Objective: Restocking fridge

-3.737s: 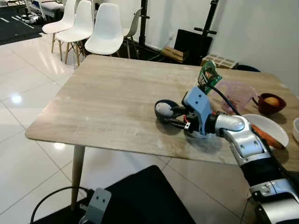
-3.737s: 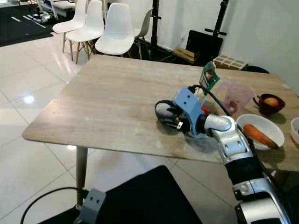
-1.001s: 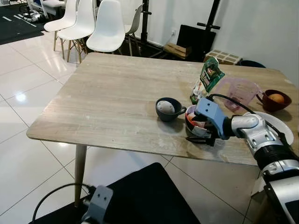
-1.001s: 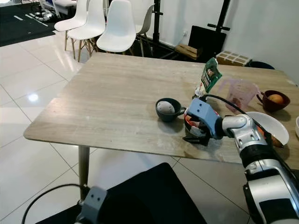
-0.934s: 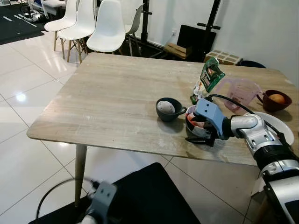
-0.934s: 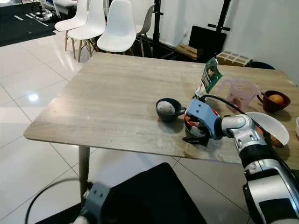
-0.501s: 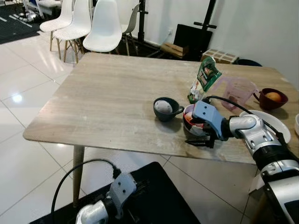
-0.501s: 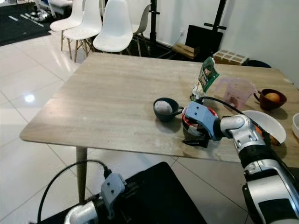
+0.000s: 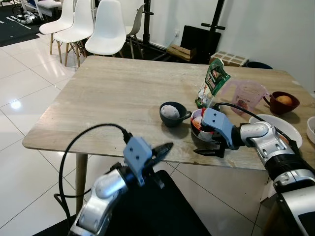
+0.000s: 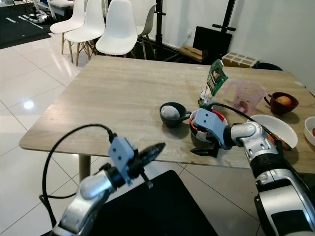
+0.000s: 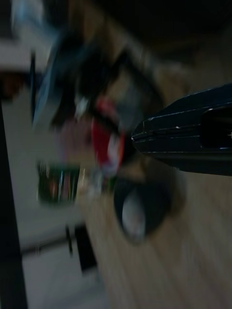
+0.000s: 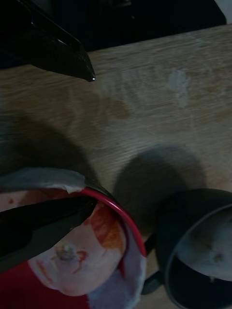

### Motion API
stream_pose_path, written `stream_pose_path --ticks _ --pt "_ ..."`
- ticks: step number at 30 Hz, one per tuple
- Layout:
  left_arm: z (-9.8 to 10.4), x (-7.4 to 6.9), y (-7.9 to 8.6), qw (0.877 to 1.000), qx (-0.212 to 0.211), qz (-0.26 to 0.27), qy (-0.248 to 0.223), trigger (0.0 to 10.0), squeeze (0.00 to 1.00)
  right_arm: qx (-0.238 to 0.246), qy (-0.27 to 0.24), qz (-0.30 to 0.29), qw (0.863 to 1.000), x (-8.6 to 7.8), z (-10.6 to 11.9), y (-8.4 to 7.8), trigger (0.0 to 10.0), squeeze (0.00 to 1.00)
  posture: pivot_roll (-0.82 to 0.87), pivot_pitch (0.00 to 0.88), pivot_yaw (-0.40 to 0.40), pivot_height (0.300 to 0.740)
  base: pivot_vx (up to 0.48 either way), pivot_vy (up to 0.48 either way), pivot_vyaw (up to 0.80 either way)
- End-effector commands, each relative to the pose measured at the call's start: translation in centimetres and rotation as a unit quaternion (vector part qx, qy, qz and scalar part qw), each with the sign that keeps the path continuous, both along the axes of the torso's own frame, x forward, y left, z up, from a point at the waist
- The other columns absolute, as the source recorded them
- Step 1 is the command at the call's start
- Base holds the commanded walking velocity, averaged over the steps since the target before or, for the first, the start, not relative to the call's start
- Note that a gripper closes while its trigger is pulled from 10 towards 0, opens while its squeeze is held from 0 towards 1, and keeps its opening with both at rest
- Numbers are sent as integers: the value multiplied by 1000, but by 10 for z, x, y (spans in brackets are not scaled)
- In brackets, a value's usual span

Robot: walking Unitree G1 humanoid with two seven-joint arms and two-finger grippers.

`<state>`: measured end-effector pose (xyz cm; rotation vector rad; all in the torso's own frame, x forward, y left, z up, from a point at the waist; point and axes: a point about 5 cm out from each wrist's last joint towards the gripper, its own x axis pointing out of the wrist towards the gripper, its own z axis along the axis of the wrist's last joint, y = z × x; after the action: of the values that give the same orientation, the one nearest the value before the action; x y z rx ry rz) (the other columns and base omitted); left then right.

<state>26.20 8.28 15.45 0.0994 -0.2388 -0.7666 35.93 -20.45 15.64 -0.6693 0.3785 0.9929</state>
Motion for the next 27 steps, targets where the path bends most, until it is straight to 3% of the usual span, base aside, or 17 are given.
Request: stream_pose_path --ticks 1,16,27 --pt "-1 3 0 1000 6 15 5 10000 0 -10 -11 8 1000 2 1 6 10000 0 -54 57 -54 700 0 0 0" --pt "4 14 10 997 31 68 30 10000 0 -26 -35 -25 999 17 6 20 10000 0 -51 57 -65 700 0 0 0" --pt "3 11 8 997 40 58 41 10000 0 -66 -12 -37 997 16 0 10 10000 0 -52 56 -63 700 0 0 0"
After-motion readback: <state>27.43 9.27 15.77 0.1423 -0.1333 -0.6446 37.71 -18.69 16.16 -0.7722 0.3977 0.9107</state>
